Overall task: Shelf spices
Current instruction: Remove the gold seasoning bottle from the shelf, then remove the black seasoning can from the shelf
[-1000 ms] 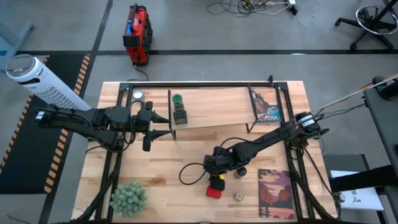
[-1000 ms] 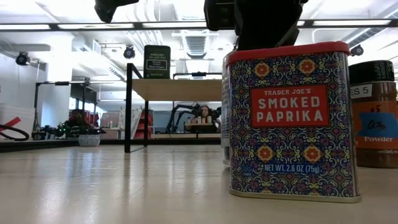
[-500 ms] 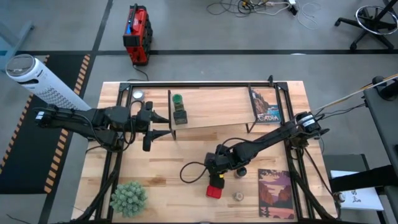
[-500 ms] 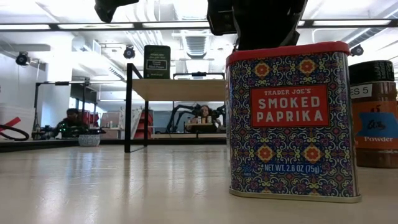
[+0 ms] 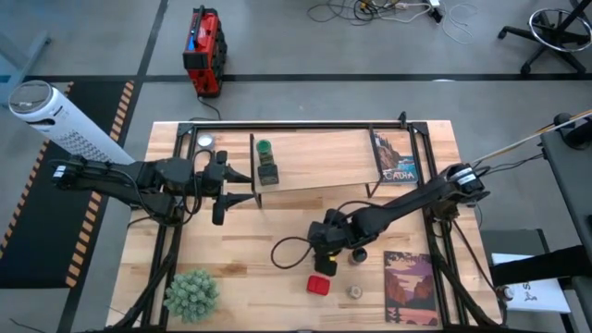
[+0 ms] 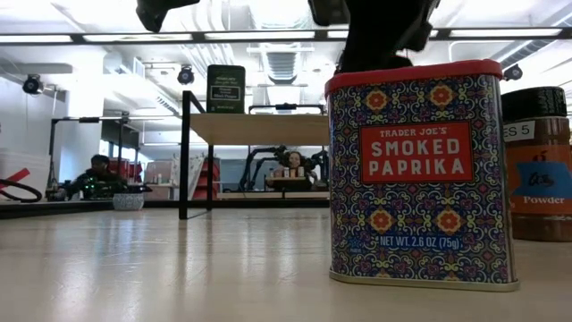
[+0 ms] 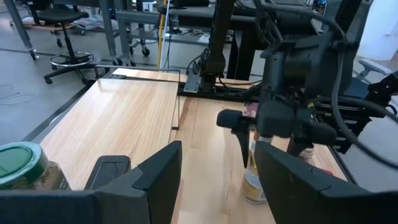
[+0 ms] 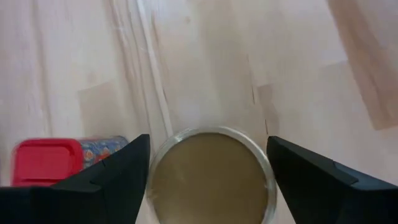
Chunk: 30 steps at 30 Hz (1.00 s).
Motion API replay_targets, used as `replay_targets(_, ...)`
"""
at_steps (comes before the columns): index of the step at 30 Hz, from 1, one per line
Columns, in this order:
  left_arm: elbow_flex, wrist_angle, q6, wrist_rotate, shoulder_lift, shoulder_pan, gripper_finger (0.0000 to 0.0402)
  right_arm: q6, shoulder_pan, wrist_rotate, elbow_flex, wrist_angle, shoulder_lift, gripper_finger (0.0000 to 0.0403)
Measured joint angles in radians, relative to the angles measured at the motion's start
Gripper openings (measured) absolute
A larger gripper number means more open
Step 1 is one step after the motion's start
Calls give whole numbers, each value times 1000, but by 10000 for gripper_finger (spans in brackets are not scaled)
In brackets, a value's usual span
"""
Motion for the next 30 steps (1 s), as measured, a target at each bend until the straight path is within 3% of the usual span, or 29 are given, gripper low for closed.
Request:
replay_targets(17, 0, 10, 0, 0, 0, 0, 192, -24, -7, 58, 5, -18, -67, 285)
replay_targets(26, 0, 14, 0, 0, 0, 0, 192, -127, -20, 99, 124, -135, -68, 290)
replay_targets(30, 0, 14, 0, 0, 0, 0, 192, -246, -33, 165, 191, -122, -75, 289)
